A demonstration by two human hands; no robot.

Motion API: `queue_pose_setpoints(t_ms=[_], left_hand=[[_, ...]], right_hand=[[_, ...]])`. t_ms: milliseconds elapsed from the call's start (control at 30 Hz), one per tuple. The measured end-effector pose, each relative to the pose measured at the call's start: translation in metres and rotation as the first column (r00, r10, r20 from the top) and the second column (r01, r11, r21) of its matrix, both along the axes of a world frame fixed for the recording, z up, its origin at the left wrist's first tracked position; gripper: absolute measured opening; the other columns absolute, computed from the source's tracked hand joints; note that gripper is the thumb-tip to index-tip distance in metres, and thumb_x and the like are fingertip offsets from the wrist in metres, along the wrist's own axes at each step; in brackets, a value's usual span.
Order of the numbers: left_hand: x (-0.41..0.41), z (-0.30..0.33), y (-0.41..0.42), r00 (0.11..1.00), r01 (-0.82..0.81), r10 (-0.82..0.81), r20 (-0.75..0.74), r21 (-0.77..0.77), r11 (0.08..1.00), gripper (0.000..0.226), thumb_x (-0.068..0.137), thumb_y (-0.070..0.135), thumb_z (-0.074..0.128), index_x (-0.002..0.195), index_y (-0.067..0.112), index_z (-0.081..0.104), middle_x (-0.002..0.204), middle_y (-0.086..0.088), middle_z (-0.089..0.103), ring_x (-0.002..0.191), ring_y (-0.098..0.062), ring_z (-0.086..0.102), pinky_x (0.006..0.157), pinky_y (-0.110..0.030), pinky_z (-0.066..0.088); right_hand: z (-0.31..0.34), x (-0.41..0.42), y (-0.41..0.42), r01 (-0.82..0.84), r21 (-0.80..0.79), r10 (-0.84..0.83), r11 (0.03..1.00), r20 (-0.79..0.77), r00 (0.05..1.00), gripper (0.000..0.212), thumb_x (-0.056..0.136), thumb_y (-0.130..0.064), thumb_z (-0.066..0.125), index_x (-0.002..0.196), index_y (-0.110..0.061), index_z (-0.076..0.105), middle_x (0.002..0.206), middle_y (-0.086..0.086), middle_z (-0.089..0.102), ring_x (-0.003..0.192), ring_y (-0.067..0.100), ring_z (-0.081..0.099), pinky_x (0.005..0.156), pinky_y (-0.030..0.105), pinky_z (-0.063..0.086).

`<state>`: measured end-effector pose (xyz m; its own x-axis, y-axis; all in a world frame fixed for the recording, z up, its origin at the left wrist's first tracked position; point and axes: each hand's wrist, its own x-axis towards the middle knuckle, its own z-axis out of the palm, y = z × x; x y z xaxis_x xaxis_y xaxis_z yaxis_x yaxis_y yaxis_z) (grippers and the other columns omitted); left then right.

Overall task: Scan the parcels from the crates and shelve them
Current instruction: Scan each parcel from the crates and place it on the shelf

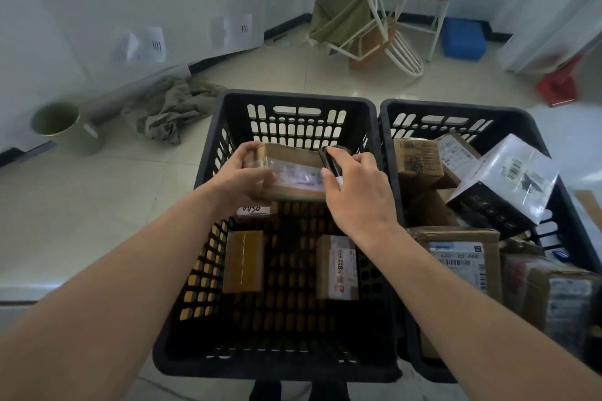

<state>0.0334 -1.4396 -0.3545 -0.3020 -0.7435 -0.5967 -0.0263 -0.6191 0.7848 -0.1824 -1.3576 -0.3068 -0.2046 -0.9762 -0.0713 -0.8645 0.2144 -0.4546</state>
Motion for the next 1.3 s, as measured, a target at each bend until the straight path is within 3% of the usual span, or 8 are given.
queue_pose_setpoints(t_ms=[200, 267, 367, 433, 533, 800, 1000, 1300], left_hand=[[-0.012, 0.002, 0.003, 0.976, -0.086, 0.102, 0.193, -0.09, 0.992, 0.021, 0.102, 0.055, 0.056, 0.113, 0.041, 0.066, 0.131, -0.015, 0.06, 0.111, -0.039, 0.066, 0.076, -0.053, 0.064], [-0.013, -0.002, 0.004, 0.964, -0.108, 0.143, 0.223, -0.162, 0.981, 0.022, 0.1, 0.047, 0.063, 0.122, 0.048, 0.062, 0.136, -0.011, 0.057, 0.112, -0.038, 0.065, 0.08, -0.057, 0.065], [-0.009, -0.012, 0.006, 0.948, -0.115, 0.166, 0.272, -0.192, 0.975, 0.081, 0.088, 0.037, 0.076, 0.156, 0.047, 0.032, 0.142, -0.003, 0.048, 0.117, -0.032, 0.061, 0.093, -0.055, 0.059], [-0.008, -0.013, 0.007, 0.946, -0.102, 0.143, 0.29, -0.15, 0.983, 0.096, 0.078, 0.042, 0.079, 0.159, 0.032, 0.027, 0.141, -0.006, 0.053, 0.115, -0.033, 0.064, 0.095, -0.054, 0.058], [-0.006, -0.005, 0.011, 0.961, -0.079, 0.104, 0.258, -0.106, 0.991, 0.085, 0.071, 0.044, 0.08, 0.143, 0.021, 0.042, 0.128, -0.015, 0.064, 0.11, -0.035, 0.068, 0.09, -0.051, 0.06], [0.001, 0.024, 0.023, 0.98, -0.035, 0.086, 0.182, -0.264, 0.964, 0.059, 0.064, 0.035, 0.083, 0.12, 0.037, 0.064, 0.126, -0.017, 0.068, 0.104, -0.038, 0.073, 0.075, -0.048, 0.065], [0.014, 0.046, 0.034, 0.908, 0.19, 0.078, 0.413, -0.568, 0.801, 0.055, 0.086, 0.03, 0.082, 0.134, 0.044, 0.06, 0.142, -0.003, 0.037, 0.128, -0.03, 0.046, 0.082, -0.04, 0.064], [0.025, 0.088, 0.059, 0.889, 0.364, 0.044, 0.455, -0.762, 0.536, 0.067, 0.094, 0.012, 0.074, 0.153, 0.036, 0.051, 0.139, -0.003, 0.041, 0.132, -0.02, 0.04, 0.114, -0.038, 0.042]], right_hand=[[0.001, 0.004, 0.002, -0.005, -0.004, 0.005, 1.0, -0.01, 1.0, 0.05, 0.11, -0.045, 0.051, 0.159, -0.039, 0.044, 0.14, 0.007, 0.053, 0.116, 0.032, 0.059, 0.093, 0.043, 0.057], [0.002, 0.004, 0.003, -0.005, -0.005, 0.005, 1.0, -0.013, 1.0, 0.05, 0.11, -0.044, 0.051, 0.159, -0.039, 0.044, 0.139, 0.007, 0.053, 0.115, 0.032, 0.059, 0.093, 0.043, 0.057], [0.005, 0.005, 0.005, -0.002, 0.008, 0.002, 1.0, -0.009, 1.0, 0.05, 0.11, -0.045, 0.051, 0.159, -0.039, 0.044, 0.141, 0.007, 0.052, 0.117, 0.032, 0.058, 0.093, 0.044, 0.058], [0.009, 0.005, 0.008, -0.002, 0.021, 0.002, 1.0, -0.005, 1.0, 0.05, 0.11, -0.045, 0.051, 0.159, -0.039, 0.044, 0.143, 0.007, 0.051, 0.119, 0.033, 0.057, 0.095, 0.045, 0.057], [0.014, 0.004, 0.013, 0.0, 0.055, 0.0, 0.998, -0.005, 1.0, 0.051, 0.11, -0.046, 0.05, 0.16, -0.04, 0.041, 0.146, 0.009, 0.048, 0.121, 0.034, 0.056, 0.097, 0.045, 0.056], [0.03, 0.012, 0.032, -0.012, 0.129, 0.002, 0.992, 0.076, 0.997, 0.052, 0.111, -0.052, 0.042, 0.161, -0.049, 0.03, 0.144, 0.013, 0.044, 0.119, 0.036, 0.055, 0.097, 0.052, 0.057], [0.056, 0.016, 0.051, -0.013, 0.157, 0.003, 0.987, 0.062, 0.998, 0.05, 0.109, -0.051, 0.04, 0.159, -0.049, 0.034, 0.14, 0.017, 0.049, 0.12, 0.042, 0.055, 0.108, 0.054, 0.048], [0.093, 0.013, 0.076, -0.128, 0.118, 0.127, 0.985, 0.008, 0.992, 0.05, 0.106, -0.049, 0.047, 0.155, -0.048, 0.043, 0.129, 0.013, 0.055, 0.115, 0.039, 0.055, 0.107, 0.051, 0.048]])
